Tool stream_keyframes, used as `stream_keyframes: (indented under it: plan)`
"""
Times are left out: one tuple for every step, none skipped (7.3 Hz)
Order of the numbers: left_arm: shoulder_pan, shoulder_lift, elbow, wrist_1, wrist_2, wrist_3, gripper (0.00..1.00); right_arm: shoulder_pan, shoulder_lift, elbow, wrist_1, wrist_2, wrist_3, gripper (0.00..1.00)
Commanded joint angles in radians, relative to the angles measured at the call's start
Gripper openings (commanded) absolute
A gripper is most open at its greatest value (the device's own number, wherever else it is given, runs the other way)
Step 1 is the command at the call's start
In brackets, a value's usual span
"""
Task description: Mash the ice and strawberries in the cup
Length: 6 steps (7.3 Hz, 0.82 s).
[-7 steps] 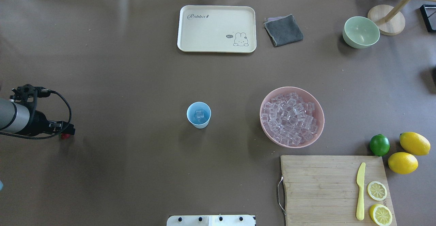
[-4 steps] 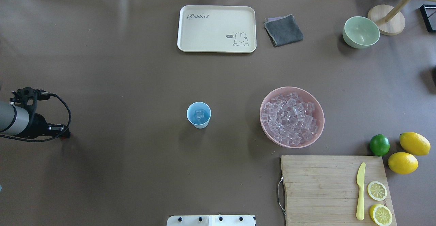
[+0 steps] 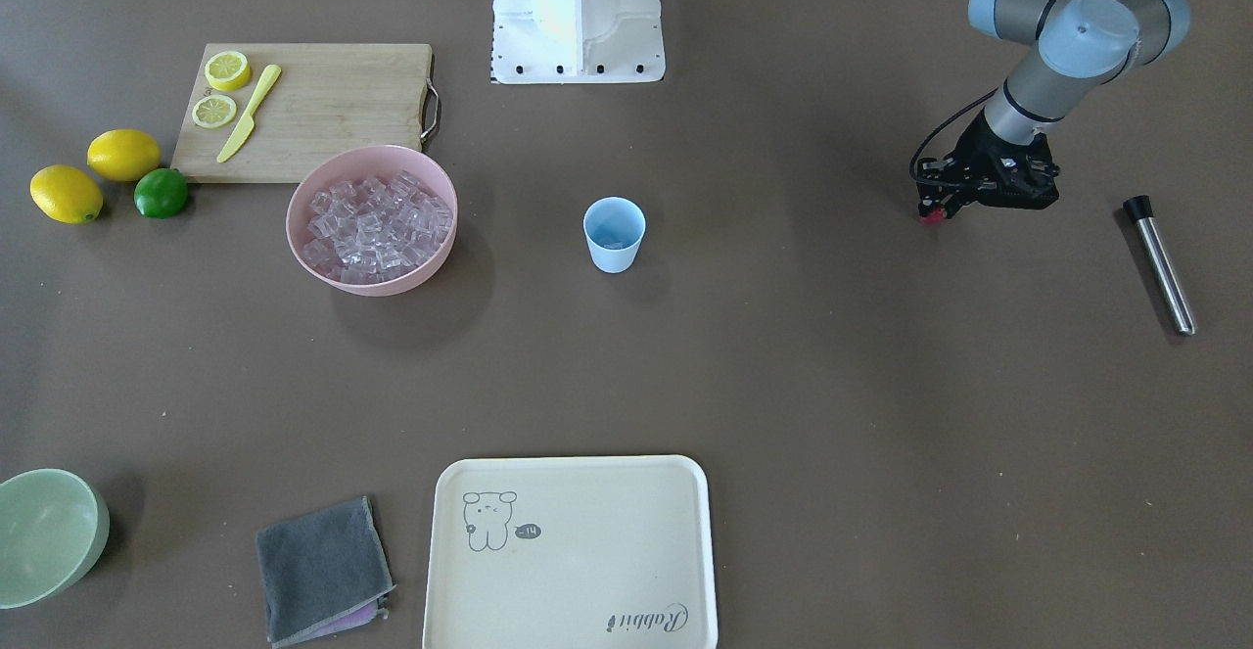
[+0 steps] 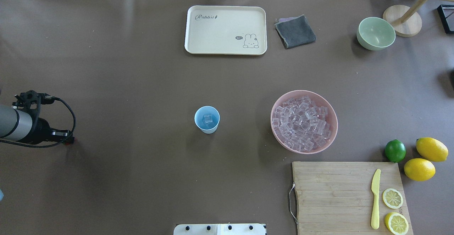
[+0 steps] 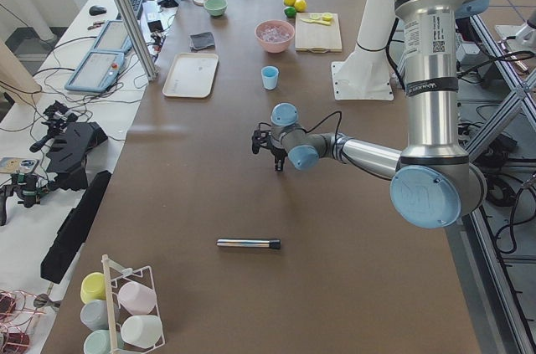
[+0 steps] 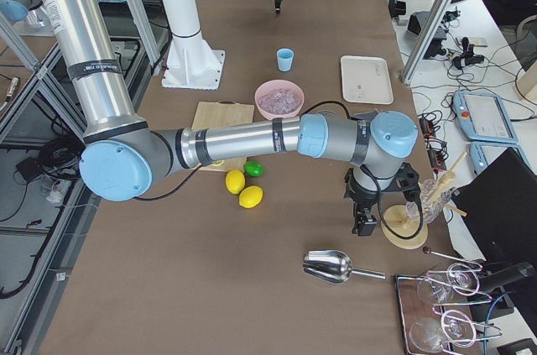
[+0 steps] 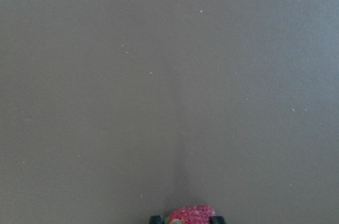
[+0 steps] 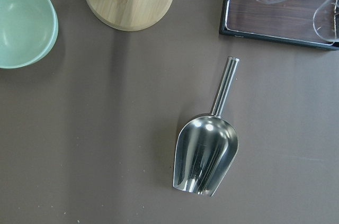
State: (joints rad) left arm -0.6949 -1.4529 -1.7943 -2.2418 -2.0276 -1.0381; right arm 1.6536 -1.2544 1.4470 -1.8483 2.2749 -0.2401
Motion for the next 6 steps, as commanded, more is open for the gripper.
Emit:
stream_keyframes:
  plan:
    - [-0.002, -0.009, -0.008, 0.004, -0.009, 0.007, 0.34, -0.003, -0.002, -0.005, 0.015, -0.002, 0.002, 1.0]
    - [-0.006, -0.026, -0.019, 0.014, -0.032, 0.009, 0.34, -0.011, -0.002, -0.008, 0.015, -0.003, 0.004, 1.0]
    - [-0.012, -0.076, -0.022, 0.052, -0.06, 0.009, 0.34, -0.012, -0.006, -0.014, 0.017, -0.002, 0.004, 1.0]
    - [-0.012, -0.184, -0.02, 0.173, -0.059, 0.009, 0.34, -0.017, 0.001, -0.011, 0.017, -0.003, 0.001, 1.0]
    - [-0.015, -0.31, -0.023, 0.302, -0.059, 0.003, 0.34, -0.021, -0.005, -0.001, 0.017, -0.017, 0.005, 1.0]
    - [-0.015, -0.451, -0.022, 0.455, -0.059, 0.0, 0.34, -0.026, -0.006, -0.007, 0.018, -0.017, 0.005, 1.0]
